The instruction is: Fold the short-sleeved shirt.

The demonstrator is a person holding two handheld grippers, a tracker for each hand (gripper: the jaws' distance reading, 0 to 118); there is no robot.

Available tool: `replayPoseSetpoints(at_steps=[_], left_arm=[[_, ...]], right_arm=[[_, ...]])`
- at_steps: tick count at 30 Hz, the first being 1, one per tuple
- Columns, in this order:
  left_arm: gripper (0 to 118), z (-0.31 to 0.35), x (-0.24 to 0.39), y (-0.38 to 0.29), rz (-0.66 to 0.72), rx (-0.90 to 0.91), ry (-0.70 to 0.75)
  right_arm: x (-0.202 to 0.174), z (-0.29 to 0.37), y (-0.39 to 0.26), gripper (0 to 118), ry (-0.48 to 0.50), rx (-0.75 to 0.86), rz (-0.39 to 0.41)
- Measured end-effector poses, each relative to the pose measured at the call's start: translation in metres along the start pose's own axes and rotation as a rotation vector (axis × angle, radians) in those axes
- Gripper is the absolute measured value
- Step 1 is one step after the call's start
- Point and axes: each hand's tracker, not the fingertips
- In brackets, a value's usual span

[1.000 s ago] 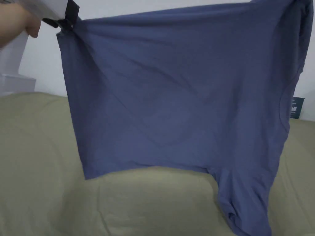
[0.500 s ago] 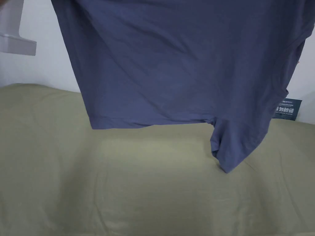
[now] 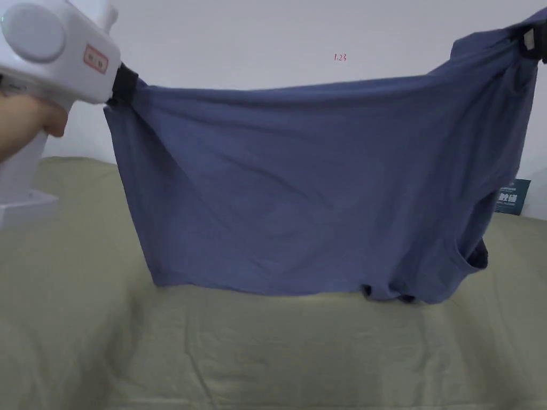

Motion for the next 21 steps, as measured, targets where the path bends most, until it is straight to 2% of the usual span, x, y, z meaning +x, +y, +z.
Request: replayPoseSetpoints(at_steps=[6, 13, 21], left_arm=[[8, 0.027, 0.007, -0.051, 0.022, -0.005, -0.056], [8, 0.079, 0.020, -0.125, 0.052, -0.035, -0.153], [8, 0.127, 0.029, -0.226, 0.086, -0.126, -0.217]], right_arm=[[-0.004, 0.044, -0.050, 1, 0.036, -0.030, -0.010], [-0.012, 0.121, -0.124, 1, 0.067, -0.073, -0.123], [-0.050, 0.201, -0.205, 1, 0.082, -0.131, -0.159]])
